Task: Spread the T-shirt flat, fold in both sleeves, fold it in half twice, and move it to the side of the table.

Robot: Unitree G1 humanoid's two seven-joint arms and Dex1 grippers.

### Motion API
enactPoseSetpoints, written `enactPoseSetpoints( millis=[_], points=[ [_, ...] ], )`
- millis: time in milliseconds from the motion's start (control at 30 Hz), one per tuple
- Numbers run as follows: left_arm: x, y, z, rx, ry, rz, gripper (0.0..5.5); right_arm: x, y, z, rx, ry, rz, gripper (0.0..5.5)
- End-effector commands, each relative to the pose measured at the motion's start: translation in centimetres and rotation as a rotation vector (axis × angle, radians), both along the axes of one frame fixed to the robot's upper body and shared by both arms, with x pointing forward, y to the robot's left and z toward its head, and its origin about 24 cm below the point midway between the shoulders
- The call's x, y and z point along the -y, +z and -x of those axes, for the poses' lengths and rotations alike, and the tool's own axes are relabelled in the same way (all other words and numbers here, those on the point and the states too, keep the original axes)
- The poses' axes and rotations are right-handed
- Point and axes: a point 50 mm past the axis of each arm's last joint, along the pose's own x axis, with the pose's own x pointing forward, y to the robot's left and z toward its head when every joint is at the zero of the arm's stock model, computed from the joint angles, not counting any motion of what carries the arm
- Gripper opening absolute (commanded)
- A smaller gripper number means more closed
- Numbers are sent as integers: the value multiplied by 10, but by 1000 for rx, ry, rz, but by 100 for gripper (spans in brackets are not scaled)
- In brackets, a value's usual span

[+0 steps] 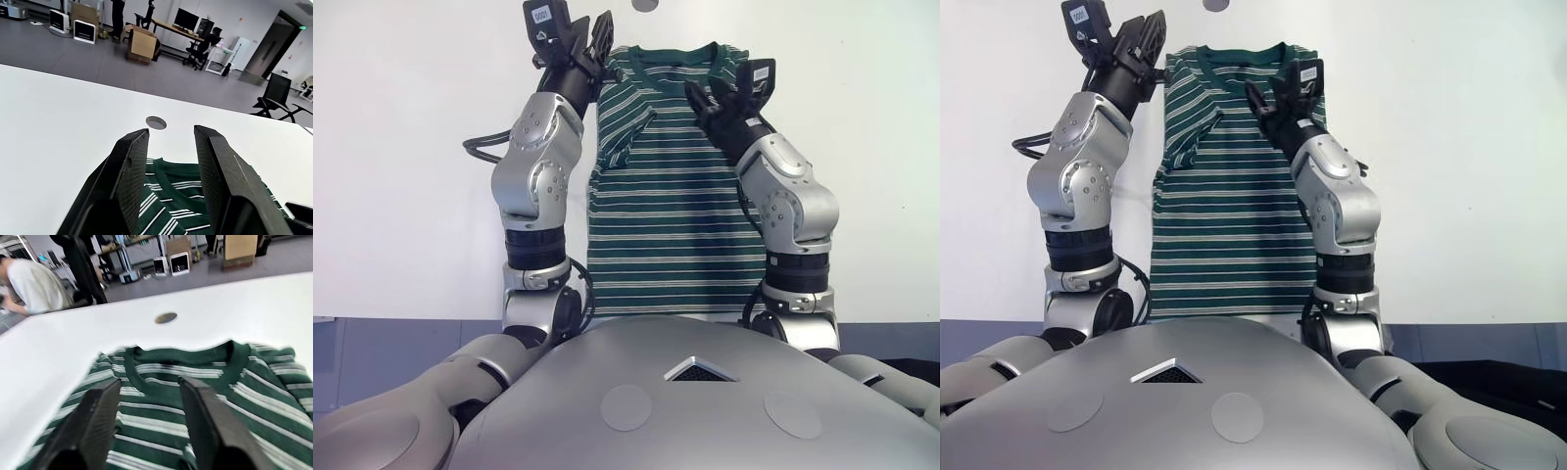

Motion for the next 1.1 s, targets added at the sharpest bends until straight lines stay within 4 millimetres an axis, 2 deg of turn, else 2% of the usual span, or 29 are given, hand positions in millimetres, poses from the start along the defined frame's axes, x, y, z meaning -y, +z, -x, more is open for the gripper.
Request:
enactPoseSetpoints(
  millis=[33, 133, 233, 267, 300, 333, 400, 433, 467, 500, 600, 667, 733, 833, 867, 933, 1000, 1100],
  points=[
    [-4, 15, -9, 93, -70, -56, 170, 17, 23, -10, 132, -3, 45, 247],
    [-9, 33, -21, 215, -129, -221, 223, 30, 31, -17, 217, 8, 216, 249],
    [-16, 45, -7, 477, -285, -562, 285, 39, 33, 2, 392, 170, 451, 311],
    [-23, 44, 11, 629, -422, -736, 302, 56, 29, 15, 476, 203, 584, 314],
    [-34, 33, 36, 733, -603, -870, 319, 84, 24, 34, 585, 250, 794, 314],
    [-47, 22, 57, 765, -751, -948, 338, 107, 19, 54, 649, 335, 962, 314],
    [-88, -2, 102, 740, -979, -1072, 378, 173, 8, 99, 635, 503, 1240, 359],
    [-107, -8, 118, 730, -1034, -1132, 394, 203, 11, 119, 595, 551, 1335, 376],
    [-120, -12, 131, 718, -1082, -1179, 422, 226, 13, 137, 544, 622, 1401, 384],
    [-130, -19, 148, 696, -1145, -1215, 425, 240, 16, 152, 500, 699, 1429, 384],
    [-142, -43, 205, 610, -1352, -1204, 425, 248, 15, 181, 464, 878, 1378, 384],
    [-144, -51, 222, 545, -1427, -1214, 425, 247, 14, 190, 471, 906, 1343, 384],
    [-145, -57, 229, 432, -1517, -1321, 425, 251, 13, 198, 455, 889, 1334, 384],
    [-137, -57, 245, 454, -1534, -1330, 425, 252, 7, 208, 430, 860, 1311, 384],
    [-136, -62, 248, 439, -1520, -1360, 425, 250, 4, 210, 425, 847, 1299, 384],
    [-130, -77, 243, 413, -1454, -1437, 425, 246, -1, 213, 424, 825, 1280, 384],
    [-116, -83, 238, 434, -1404, -1450, 425, 244, -3, 214, 432, 816, 1269, 384],
    [-103, -88, 245, 457, -1441, -1447, 425, 241, -3, 215, 440, 802, 1263, 384]
  ],
)
